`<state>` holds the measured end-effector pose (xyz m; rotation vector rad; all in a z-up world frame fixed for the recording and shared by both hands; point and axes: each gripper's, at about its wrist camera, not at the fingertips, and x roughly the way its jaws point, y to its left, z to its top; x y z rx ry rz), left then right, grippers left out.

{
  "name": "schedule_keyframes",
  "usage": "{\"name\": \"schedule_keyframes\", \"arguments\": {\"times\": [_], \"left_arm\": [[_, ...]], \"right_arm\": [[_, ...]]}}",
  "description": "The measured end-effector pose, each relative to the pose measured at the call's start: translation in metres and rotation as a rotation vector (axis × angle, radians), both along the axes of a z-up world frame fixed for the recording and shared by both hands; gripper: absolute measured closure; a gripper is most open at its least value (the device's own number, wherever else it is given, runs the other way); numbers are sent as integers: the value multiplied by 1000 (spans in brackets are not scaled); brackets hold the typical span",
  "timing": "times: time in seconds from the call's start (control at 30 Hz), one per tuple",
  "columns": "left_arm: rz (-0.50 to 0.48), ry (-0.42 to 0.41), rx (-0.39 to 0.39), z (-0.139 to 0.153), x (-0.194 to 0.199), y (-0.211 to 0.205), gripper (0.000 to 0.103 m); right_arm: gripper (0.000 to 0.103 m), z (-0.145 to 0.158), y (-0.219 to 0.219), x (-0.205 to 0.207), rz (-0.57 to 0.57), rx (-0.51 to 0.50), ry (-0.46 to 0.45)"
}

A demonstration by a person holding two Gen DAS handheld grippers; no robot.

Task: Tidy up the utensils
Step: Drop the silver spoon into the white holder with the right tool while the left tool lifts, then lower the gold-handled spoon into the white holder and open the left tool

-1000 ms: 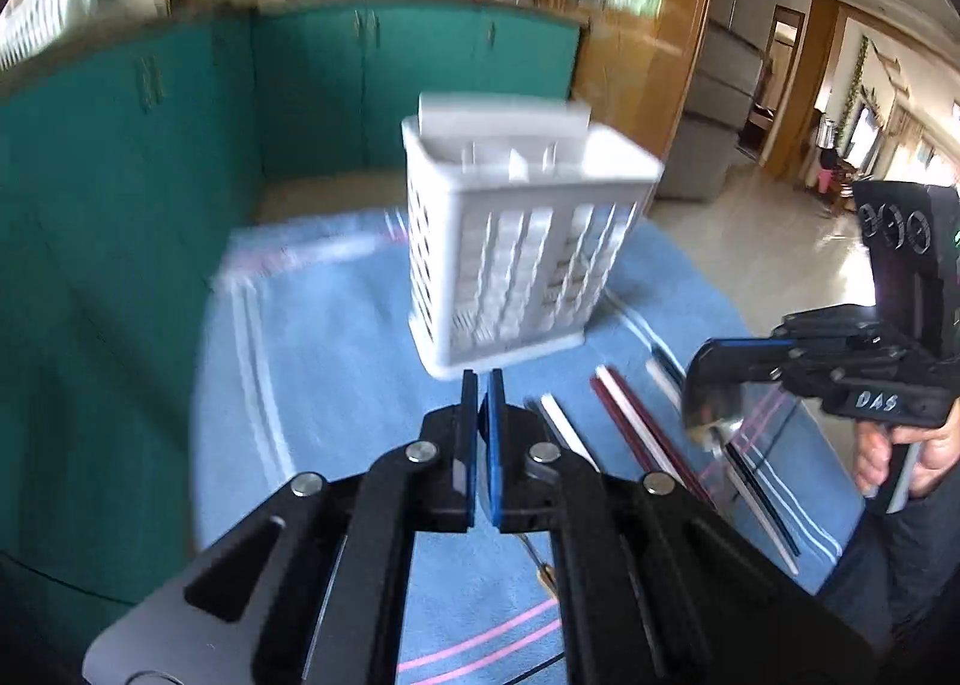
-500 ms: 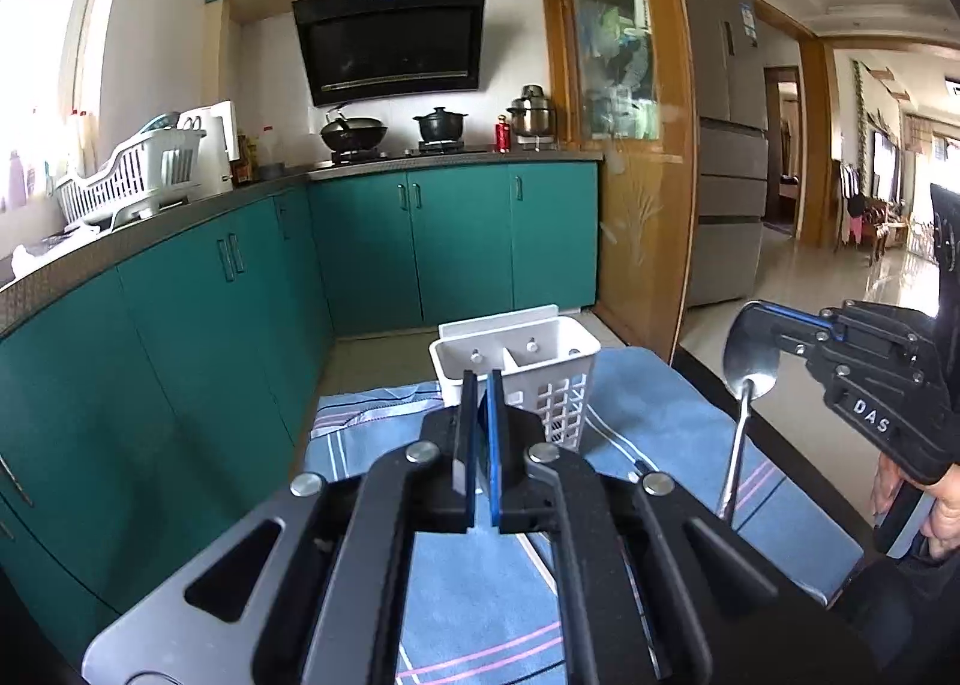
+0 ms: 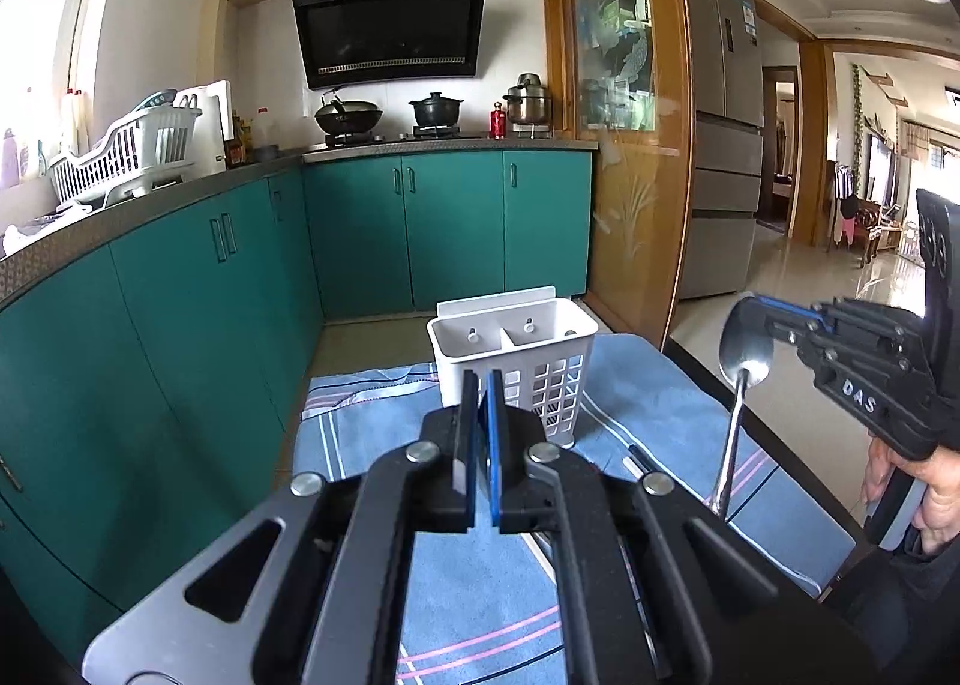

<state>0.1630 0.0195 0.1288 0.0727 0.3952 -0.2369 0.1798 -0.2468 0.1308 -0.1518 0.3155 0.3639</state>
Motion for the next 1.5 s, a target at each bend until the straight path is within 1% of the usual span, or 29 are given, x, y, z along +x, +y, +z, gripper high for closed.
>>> {"name": "schedule_keyframes", "arguments": {"times": [0.13, 0.3, 0.37, 0.43, 0.5, 0.6, 0.77, 0.8, 0.9, 0.97, 1.0, 1.03, 1.07, 1.1, 1.13, 1.2, 1.23, 1.3, 1.4, 1.43, 1.47, 1.5], "left_arm": [[4, -6, -13, 2, 0, 6, 100], [19, -8, -50, 5, -1, 23, 100], [27, -13, -54, 5, -2, 28, 100], [32, -15, -63, 6, -3, 34, 100], [32, -12, -72, 6, -3, 40, 100], [30, -10, -83, 5, -4, 45, 101], [34, -7, -81, 4, -3, 51, 100], [35, -5, -79, 3, -2, 51, 101], [35, 1, -82, 2, 0, 52, 100], [37, 2, -85, 2, 0, 53, 100], [36, 3, -85, 2, 1, 53, 100], [36, 3, -85, 1, 1, 52, 101], [37, 3, -85, 0, 1, 50, 101], [36, 4, -84, 0, 2, 48, 101], [34, 6, -81, 0, 3, 47, 100], [28, 12, -73, -3, 3, 42, 100], [26, 15, -72, -3, 4, 41, 100], [24, 17, -69, -4, 5, 36, 100], [22, -5, -54, 3, 4, 27, 100], [22, -11, -60, 9, 5, 25, 100], [22, -13, -66, 13, 7, 24, 100], [23, -19, -76, 22, 10, 21, 100]], "right_arm": [[101, 28, 15, 15, 2, -2, -40], [101, 73, 57, 48, -7, -50, -143], [101, 81, 72, 64, -18, -61, -171], [101, 83, 88, 81, -38, -84, -200], [101, 79, 102, 99, -67, -109, -218], [101, 64, 118, 128, -119, -133, -218], [101, 25, 132, 161, -221, -183, -228], [101, 17, 133, 167, -235, -194, -215], [101, -4, 133, 173, -225, -198, -167], [91, -12, 129, 172, -209, -192, -131], [67, -12, 127, 170, -206, -183, -127], [37, -9, 118, 162, -214, -148, -118], [32, -4, 109, 151, -208, -106, -125], [30, 0, 101, 141, -197, -69, -134], [27, 6, 83, 121, -175, -14, -136], [22, 10, 56, 90, -151, 45, -137], [16, 7, 34, 68, -142, 82, -144], [11, -5, 3, 35, -148, 122, -155], [10, -38, -44, -6, -202, 165, -167], [10, -51, -61, -16, -255, 190, -151], [10, -57, -74, -13, -270, 224, -80], [10, -59, -88, -7, -246, 290, -7]]}}
